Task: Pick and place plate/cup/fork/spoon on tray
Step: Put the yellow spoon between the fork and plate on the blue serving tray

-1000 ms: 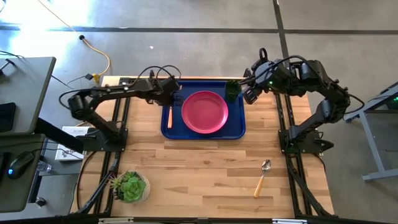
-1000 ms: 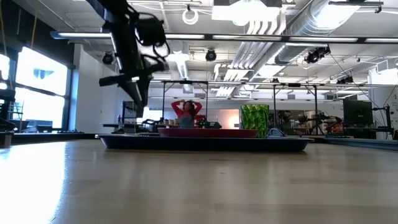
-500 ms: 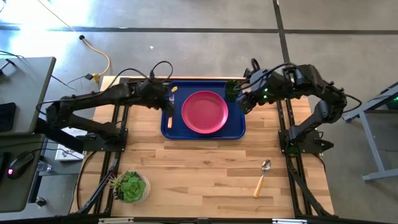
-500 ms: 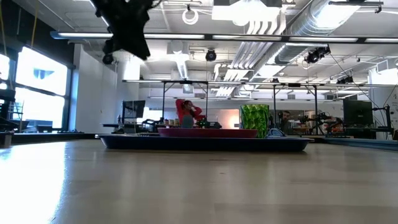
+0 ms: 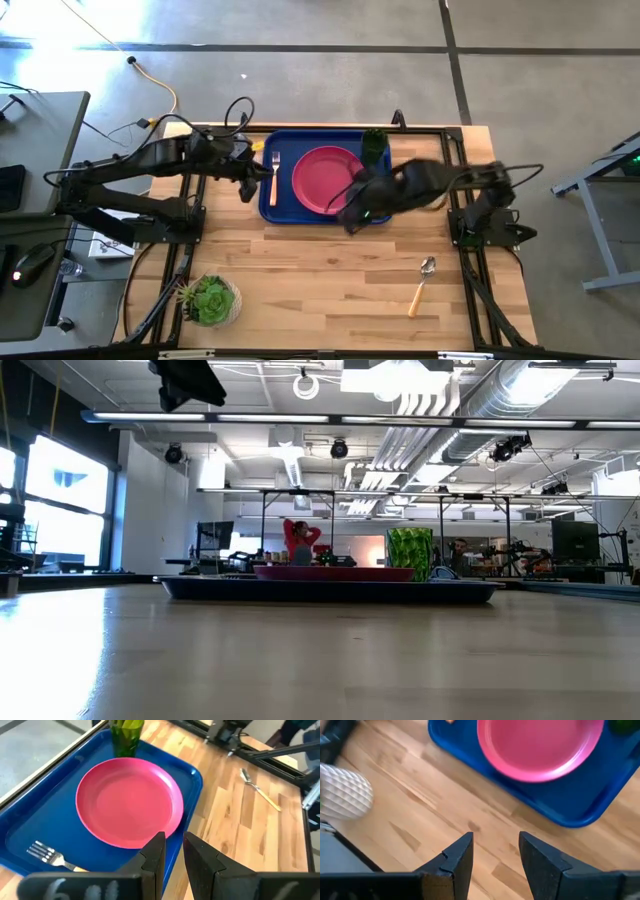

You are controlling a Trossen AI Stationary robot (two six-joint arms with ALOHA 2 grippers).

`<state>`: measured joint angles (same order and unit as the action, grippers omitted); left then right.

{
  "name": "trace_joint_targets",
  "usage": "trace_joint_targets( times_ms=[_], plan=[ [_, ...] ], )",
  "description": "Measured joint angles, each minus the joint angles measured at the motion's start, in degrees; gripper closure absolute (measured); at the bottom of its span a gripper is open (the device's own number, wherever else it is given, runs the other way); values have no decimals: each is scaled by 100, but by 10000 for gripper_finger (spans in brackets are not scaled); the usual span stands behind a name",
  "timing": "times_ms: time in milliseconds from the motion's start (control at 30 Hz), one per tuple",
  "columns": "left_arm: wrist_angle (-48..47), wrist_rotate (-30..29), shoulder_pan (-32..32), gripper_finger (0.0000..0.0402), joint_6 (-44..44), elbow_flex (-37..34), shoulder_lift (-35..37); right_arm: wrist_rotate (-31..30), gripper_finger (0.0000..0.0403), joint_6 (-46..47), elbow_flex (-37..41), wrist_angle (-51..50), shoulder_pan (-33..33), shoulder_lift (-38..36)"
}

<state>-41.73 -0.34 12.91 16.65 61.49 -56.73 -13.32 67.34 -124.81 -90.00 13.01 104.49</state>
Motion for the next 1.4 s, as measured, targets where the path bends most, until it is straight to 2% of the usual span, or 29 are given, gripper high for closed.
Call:
trace_joint_targets(
  times_ms=[400, 800, 1000, 1267, 1400],
  plan=[
    [-8, 13, 4, 342, -40, 0, 78, 32, 253, 1051, 1, 0, 756, 1063],
    [-38, 15, 7, 342, -39, 0, 77, -38, 253, 2887, 81, 19, 1462, 1386],
    [-36, 15, 11, 342, -38, 0, 77, 546, 253, 4146, 1277, -11, 1883, 1153],
    [1, 13, 26, 342, -38, 0, 77, 931, 254, 6164, 2581, -3, 2674, 435],
    [1, 5, 26, 342, -38, 0, 77, 1328, 253, 6312, 3007, 2, 2872, 238]
  ],
)
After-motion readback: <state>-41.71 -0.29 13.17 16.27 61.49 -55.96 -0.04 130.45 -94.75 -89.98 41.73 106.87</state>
